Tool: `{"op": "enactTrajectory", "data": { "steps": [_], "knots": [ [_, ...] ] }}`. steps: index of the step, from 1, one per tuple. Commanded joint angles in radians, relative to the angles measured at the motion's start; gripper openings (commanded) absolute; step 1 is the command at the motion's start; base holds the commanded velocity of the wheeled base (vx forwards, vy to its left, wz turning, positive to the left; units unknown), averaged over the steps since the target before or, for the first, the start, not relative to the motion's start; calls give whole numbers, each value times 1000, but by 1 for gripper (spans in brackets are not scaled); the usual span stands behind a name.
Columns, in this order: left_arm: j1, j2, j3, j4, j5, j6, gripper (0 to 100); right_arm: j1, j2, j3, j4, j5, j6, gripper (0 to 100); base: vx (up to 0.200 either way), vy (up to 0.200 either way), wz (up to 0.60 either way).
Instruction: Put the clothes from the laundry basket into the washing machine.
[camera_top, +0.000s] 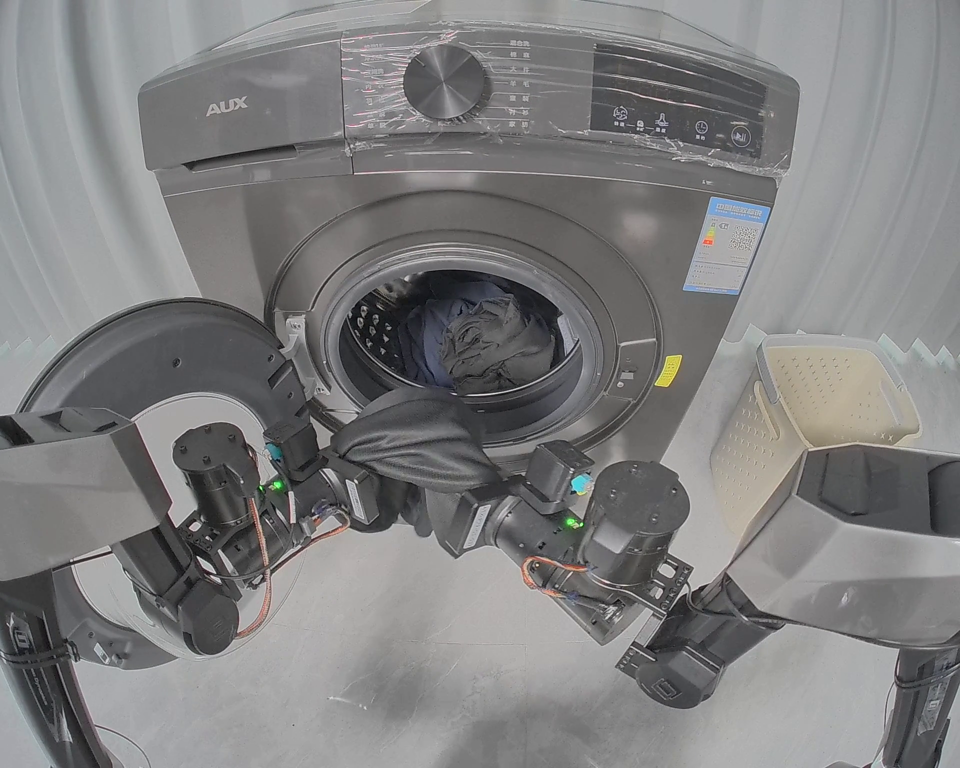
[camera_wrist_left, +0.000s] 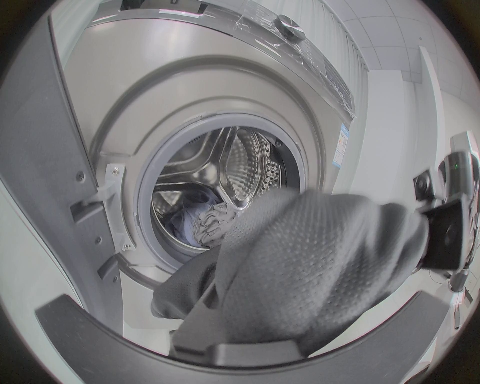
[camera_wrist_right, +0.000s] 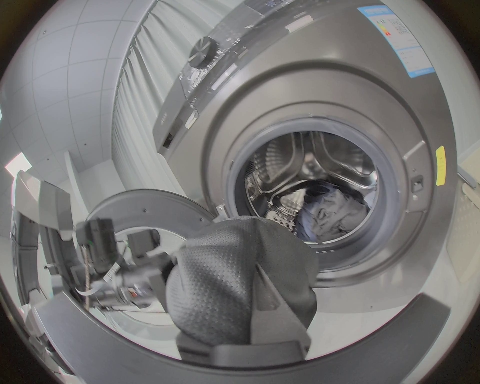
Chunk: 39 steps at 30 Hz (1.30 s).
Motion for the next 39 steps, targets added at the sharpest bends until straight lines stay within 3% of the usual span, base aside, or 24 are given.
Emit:
{"op": "enactTrajectory", "data": {
  "steps": [1,11,12,16,21,25,30,34,39],
  "knots": [
    [-5,-38,-8,0,5,-9,0,-21,9,52,2,0,2,0,0,0,0],
    [-24,-64,3,0,5,-14,0,8,25,21,-25,1,-10,0,0,0,0],
    [-27,-64,3,0,5,-14,0,10,25,25,-25,1,-10,100,0,0,0],
    [-31,-66,4,0,5,-14,0,10,13,57,-27,3,-7,100,0,0,0],
    [-31,-78,-5,-1,5,-14,0,8,-50,301,-27,41,-48,100,0,0,0],
    [-47,-121,16,0,5,-19,0,1,-98,405,-48,89,-62,100,0,0,0],
    [-90,-173,84,0,5,-62,0,-9,-133,482,-76,158,-68,100,0,0,0],
    [-113,-201,130,0,2,-69,0,-45,-179,511,-74,156,-68,100,0,0,0],
    [-142,-209,167,0,1,-72,0,-150,-219,535,-73,153,-65,100,0,0,0]
  ]
}}
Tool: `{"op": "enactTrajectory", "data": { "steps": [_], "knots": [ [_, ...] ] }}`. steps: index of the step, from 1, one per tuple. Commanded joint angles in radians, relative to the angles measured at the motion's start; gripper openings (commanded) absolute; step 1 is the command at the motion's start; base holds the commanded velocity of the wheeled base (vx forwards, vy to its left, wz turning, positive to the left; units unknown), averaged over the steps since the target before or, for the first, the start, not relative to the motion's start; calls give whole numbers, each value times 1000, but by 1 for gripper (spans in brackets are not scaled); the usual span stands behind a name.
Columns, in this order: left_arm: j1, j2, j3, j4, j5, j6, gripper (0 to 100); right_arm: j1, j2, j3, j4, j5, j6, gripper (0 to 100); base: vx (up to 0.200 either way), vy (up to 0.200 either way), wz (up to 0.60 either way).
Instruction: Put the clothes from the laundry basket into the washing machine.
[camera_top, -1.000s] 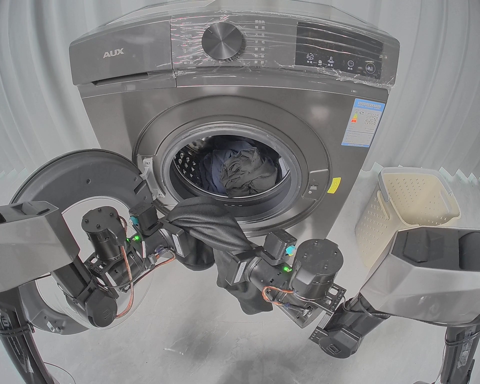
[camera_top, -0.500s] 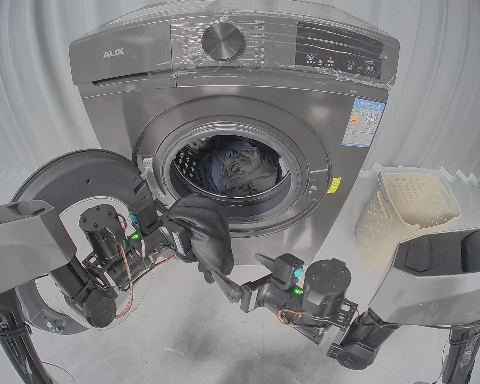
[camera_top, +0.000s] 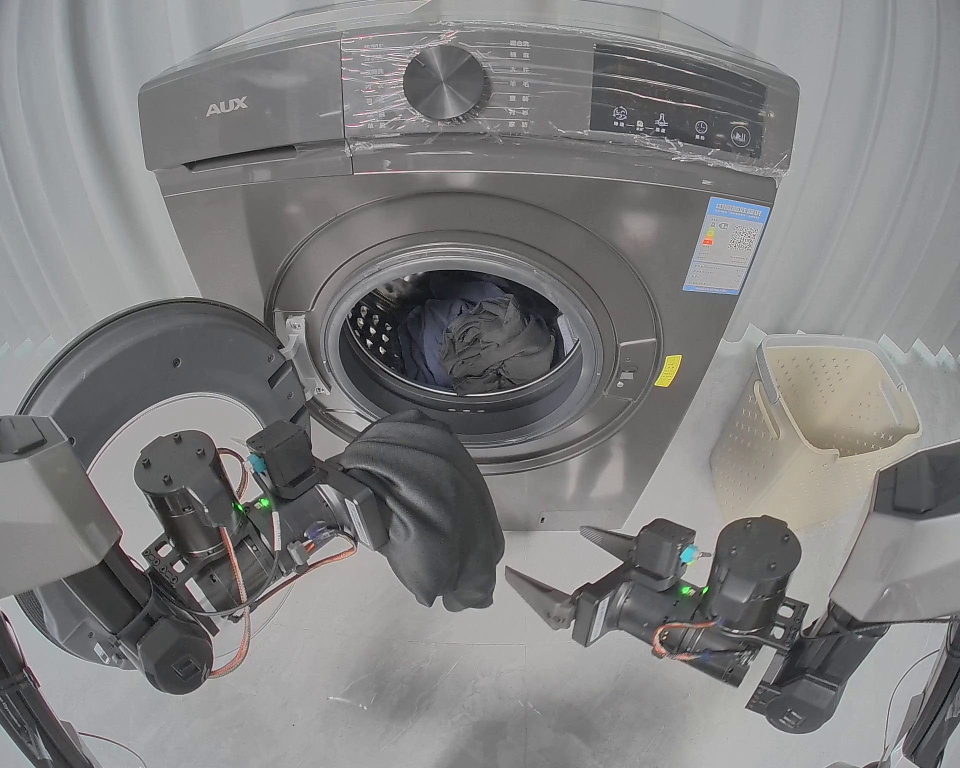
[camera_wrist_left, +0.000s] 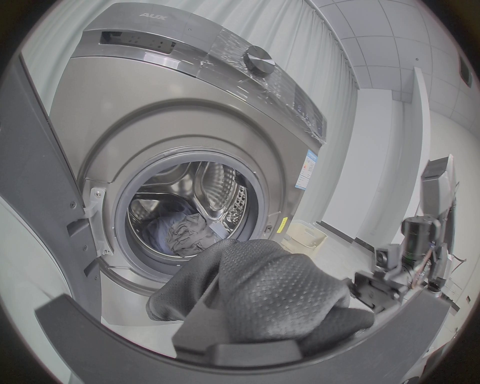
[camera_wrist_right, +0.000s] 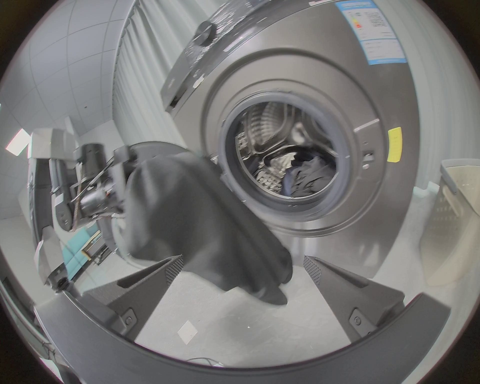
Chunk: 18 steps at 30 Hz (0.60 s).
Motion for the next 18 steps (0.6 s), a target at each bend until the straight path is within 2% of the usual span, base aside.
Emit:
{"op": "enactTrajectory", "data": {
  "steps": [1,4,6,12,13,18],
  "knots": [
    [-30,-29,31,0,1,-2,0,-100,-52,22,1,-7,1,100,0,0,0],
    [-32,-31,46,0,4,4,0,-117,-52,22,2,-41,7,100,0,0,0],
    [-40,-36,65,0,4,9,0,-118,-52,17,4,-45,13,100,0,0,0],
    [-64,-43,72,1,3,-2,0,-107,-51,14,2,-45,16,100,0,0,0],
    [-60,-33,79,0,4,10,0,-107,-49,5,2,-45,19,100,0,0,0],
    [-63,-26,79,0,6,15,0,-101,-42,-16,2,-49,30,100,200,0,0]
  ]
}}
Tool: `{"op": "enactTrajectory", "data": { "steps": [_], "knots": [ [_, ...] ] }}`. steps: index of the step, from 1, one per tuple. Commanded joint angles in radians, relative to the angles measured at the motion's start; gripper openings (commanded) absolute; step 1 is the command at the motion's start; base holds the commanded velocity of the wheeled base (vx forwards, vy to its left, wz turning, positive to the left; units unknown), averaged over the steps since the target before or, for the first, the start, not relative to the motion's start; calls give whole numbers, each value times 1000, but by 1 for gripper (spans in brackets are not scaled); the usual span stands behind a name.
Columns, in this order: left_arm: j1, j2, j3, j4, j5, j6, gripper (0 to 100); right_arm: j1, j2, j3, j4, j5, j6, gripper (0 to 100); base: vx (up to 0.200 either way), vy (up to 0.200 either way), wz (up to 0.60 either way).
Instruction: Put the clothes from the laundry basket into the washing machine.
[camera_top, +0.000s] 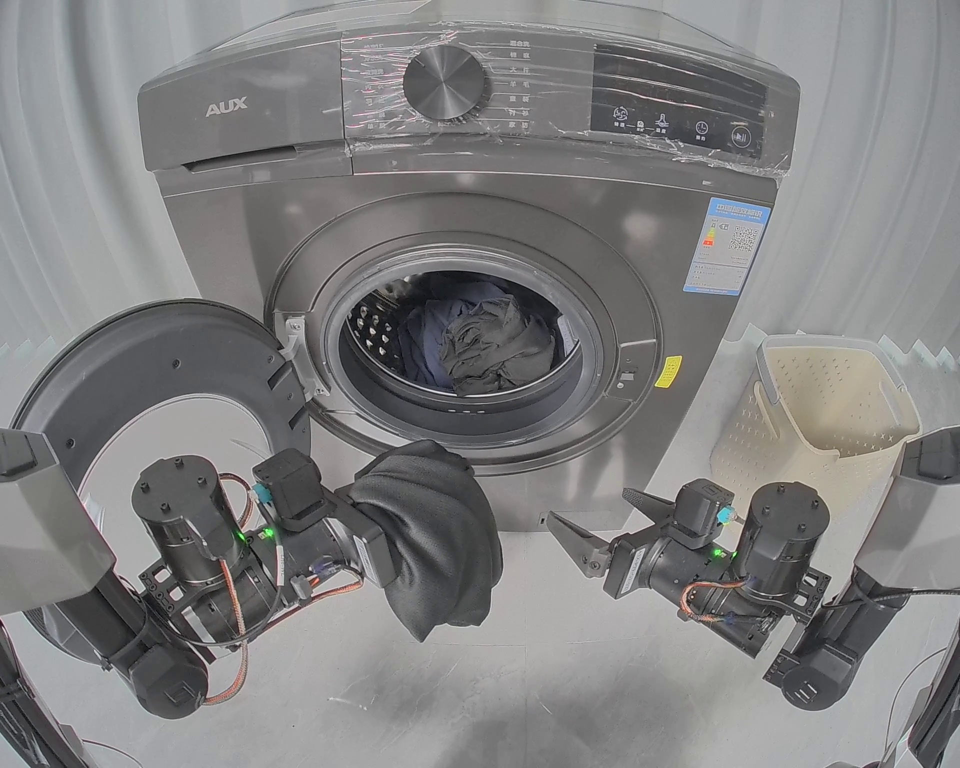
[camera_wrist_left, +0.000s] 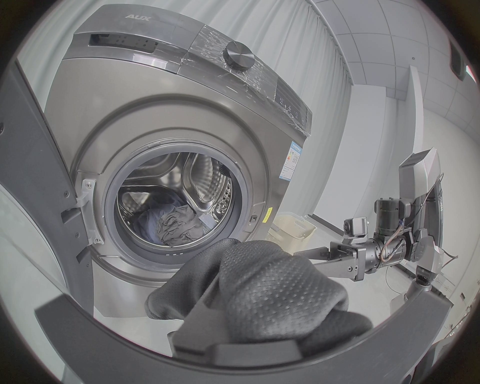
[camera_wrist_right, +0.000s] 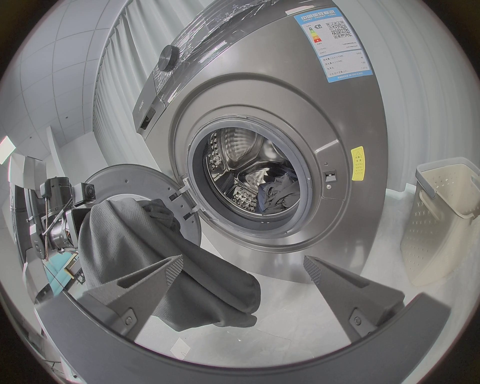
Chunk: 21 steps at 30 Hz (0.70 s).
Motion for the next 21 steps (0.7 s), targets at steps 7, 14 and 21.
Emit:
{"op": "enactTrajectory", "data": {
  "steps": [7,14,21],
  "knots": [
    [-7,36,-11,-1,0,4,0,30,12,0,1,-5,3,100,200,0,0],
    [-16,46,-10,-1,2,4,0,42,18,19,-1,-5,3,100,200,0,0],
    [-45,53,-10,-1,11,2,0,68,24,45,-1,-3,2,100,143,0,0]
  ]
}}
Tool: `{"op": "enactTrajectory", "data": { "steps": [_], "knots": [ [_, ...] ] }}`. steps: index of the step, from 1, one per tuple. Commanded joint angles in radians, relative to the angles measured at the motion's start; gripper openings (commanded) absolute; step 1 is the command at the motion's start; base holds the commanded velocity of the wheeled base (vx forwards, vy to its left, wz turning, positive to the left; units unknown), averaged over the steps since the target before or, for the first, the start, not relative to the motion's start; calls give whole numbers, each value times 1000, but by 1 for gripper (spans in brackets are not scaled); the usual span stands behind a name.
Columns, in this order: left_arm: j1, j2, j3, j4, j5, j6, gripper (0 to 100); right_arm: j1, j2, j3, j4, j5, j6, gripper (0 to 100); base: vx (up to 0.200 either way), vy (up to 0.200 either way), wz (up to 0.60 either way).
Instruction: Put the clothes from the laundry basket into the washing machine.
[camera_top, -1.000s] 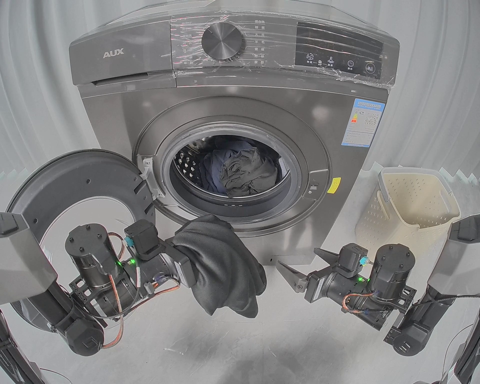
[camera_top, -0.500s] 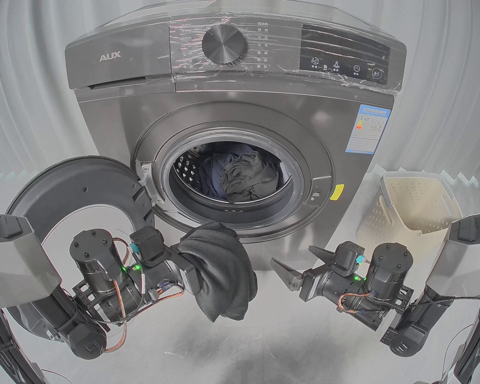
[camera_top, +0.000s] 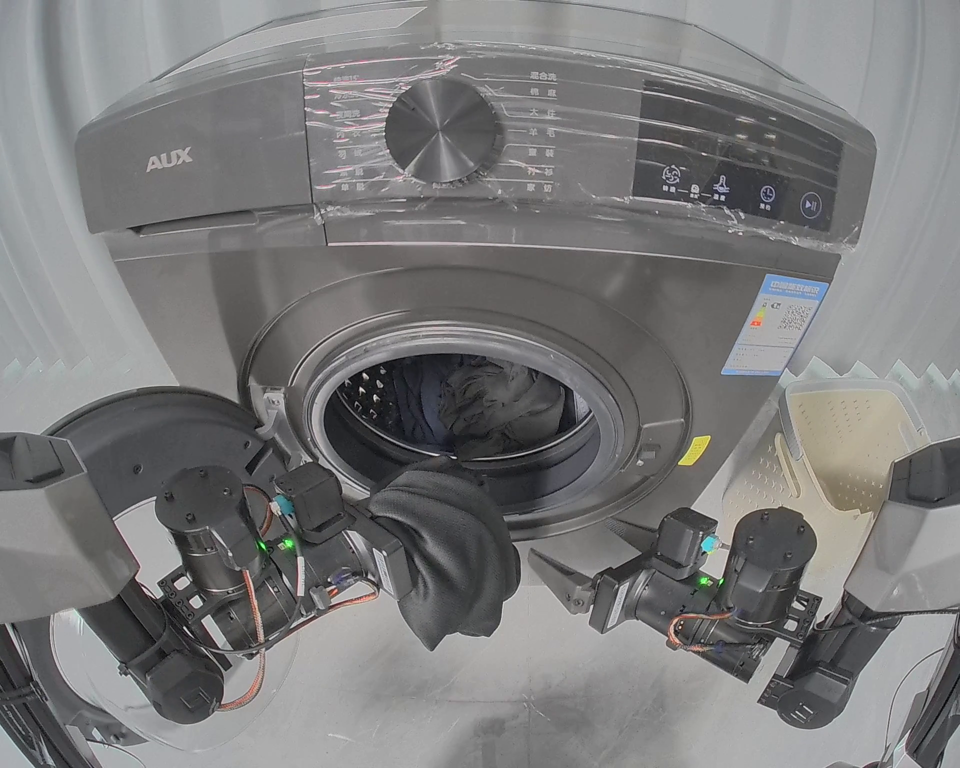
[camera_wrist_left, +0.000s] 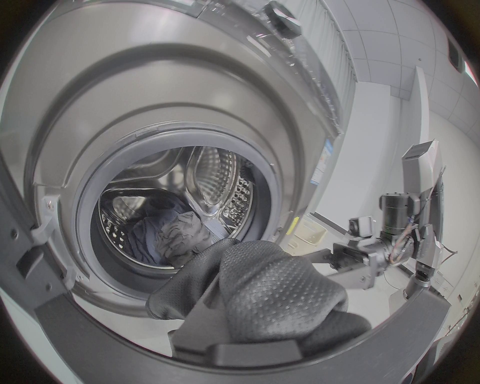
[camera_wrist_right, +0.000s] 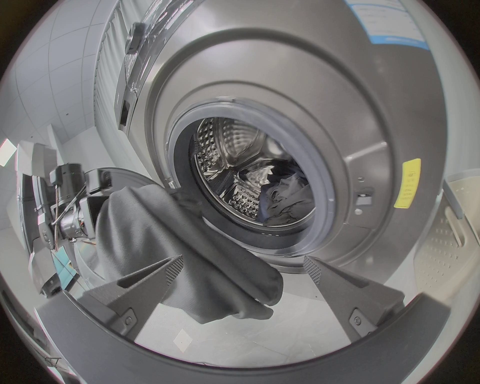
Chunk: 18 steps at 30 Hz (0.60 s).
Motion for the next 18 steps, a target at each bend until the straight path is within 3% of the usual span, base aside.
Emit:
{"op": "enactTrajectory", "data": {
  "steps": [1,8,18],
  "knots": [
    [-24,17,-1,0,15,-1,0,22,8,28,-1,1,-1,100,0,0,0],
    [-64,67,-16,-2,60,-6,0,77,2,84,-1,2,-4,100,0,0,0],
    [-47,303,-233,0,66,-24,0,83,-4,91,-1,2,-4,100,0,0,0]
  ]
}}
